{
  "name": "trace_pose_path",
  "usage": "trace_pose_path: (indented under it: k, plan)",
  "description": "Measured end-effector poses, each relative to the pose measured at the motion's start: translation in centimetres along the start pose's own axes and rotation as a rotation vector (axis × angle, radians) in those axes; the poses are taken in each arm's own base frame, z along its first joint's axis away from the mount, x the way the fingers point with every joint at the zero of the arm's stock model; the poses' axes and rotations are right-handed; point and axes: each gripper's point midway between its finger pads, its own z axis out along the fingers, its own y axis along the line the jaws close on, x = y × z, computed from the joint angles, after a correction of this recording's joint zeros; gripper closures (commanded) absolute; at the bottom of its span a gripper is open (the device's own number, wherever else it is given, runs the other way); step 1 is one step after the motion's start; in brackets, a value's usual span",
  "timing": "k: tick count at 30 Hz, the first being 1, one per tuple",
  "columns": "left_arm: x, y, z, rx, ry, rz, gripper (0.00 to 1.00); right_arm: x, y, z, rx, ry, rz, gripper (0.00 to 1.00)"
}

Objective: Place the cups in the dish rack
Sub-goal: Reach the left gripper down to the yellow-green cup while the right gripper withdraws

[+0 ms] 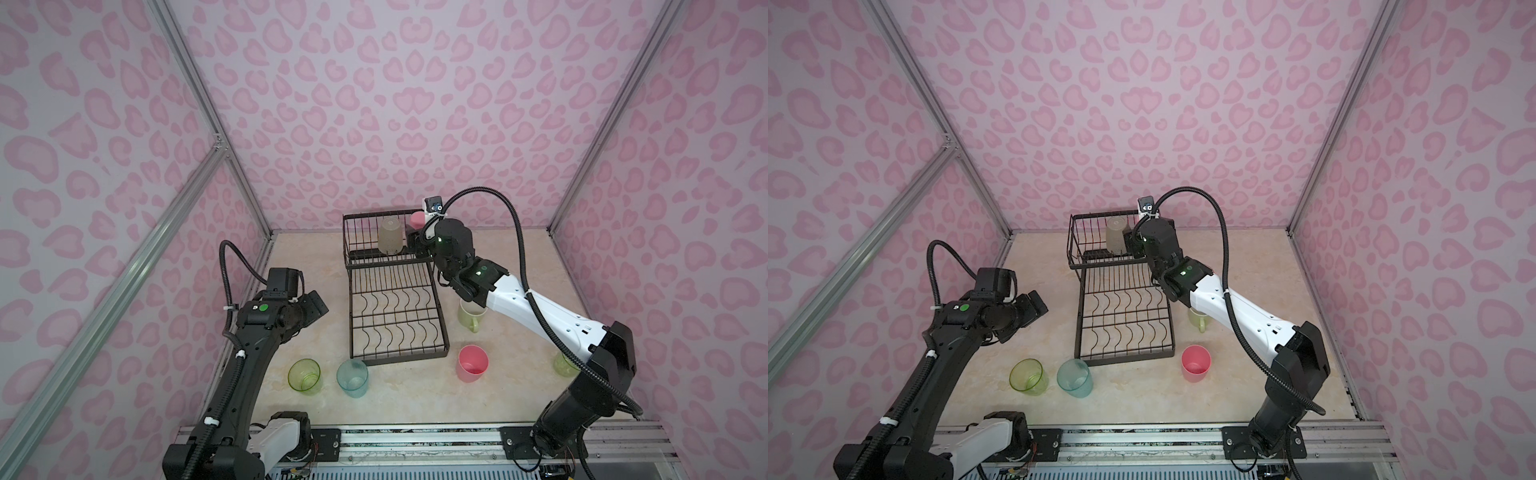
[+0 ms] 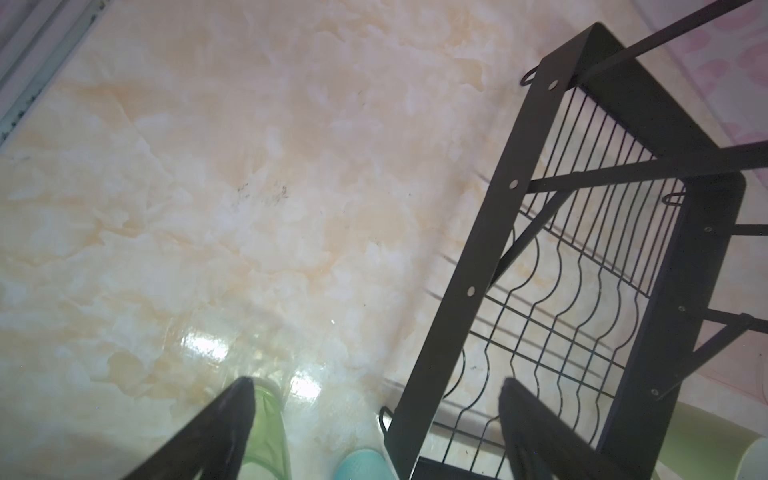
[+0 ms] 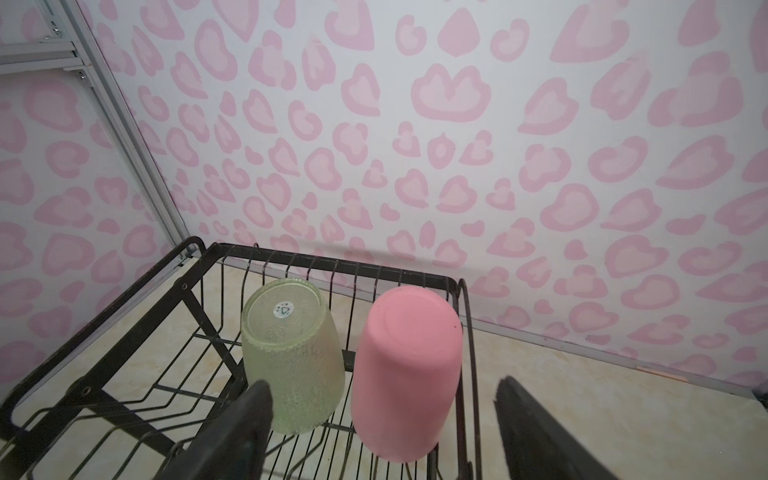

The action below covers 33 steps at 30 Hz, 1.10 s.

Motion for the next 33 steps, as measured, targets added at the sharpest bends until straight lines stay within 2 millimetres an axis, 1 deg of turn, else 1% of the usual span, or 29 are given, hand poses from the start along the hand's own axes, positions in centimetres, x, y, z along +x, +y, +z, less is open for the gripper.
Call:
trace_pose_path:
  k: [2,4,6,9,13,18,21,24,26,27,32,33]
  plan:
    - [1.1,0.6,0.1,-0.016,0.037,-0.013,0.14,0.5,-0.9,0.1,0.012,-0.002,0.016,0.18]
    - [2.1,1.2,0.2,-0.025,0.063,-0.033,0.15,1.1,-1.3,0.2,0.008,0.006,0.033,0.18]
    - [3.3,1.9,0.4,-0.041,0.092,-0.051,0.18,1.5,-2.1,0.2,0.022,0.007,0.043,0.18]
    - [4.9,2.7,0.6,-0.052,0.144,-0.074,0.2,1.8,-2.6,0.0,0.02,0.003,0.066,0.18]
    - [6.2,3.6,0.8,-0.077,0.179,-0.099,0.22,2.1,-3.2,0.0,0.018,0.001,0.086,0.18]
    - [7.4,4.5,1.3,-0.109,0.213,-0.115,0.24,2.3,-4.2,0.3,0.029,-0.001,0.119,0.18]
    - [8.1,5.1,1.8,-0.131,0.236,-0.124,0.26,2.9,-4.2,0.4,0.02,0.01,0.125,0.18]
    - [8.8,5.6,2.5,-0.153,0.261,-0.13,0.32,3.4,-4.2,0.5,0.014,0.02,0.136,0.19]
    - [9.3,5.9,3.1,-0.164,0.28,-0.138,0.39,3.4,-4.4,0.6,0.014,0.016,0.148,0.19]
    - [9.6,6.0,3.4,-0.17,0.289,-0.137,0.45,3.3,-4.4,0.7,0.012,0.013,0.15,0.2]
    - [10.5,6.6,4.7,-0.187,0.319,-0.146,0.62,4.2,-3.9,1.3,-0.001,0.034,0.152,0.2]
    - [10.6,6.6,4.9,-0.185,0.321,-0.149,0.63,4.3,-3.8,1.3,-0.007,0.037,0.154,0.2]
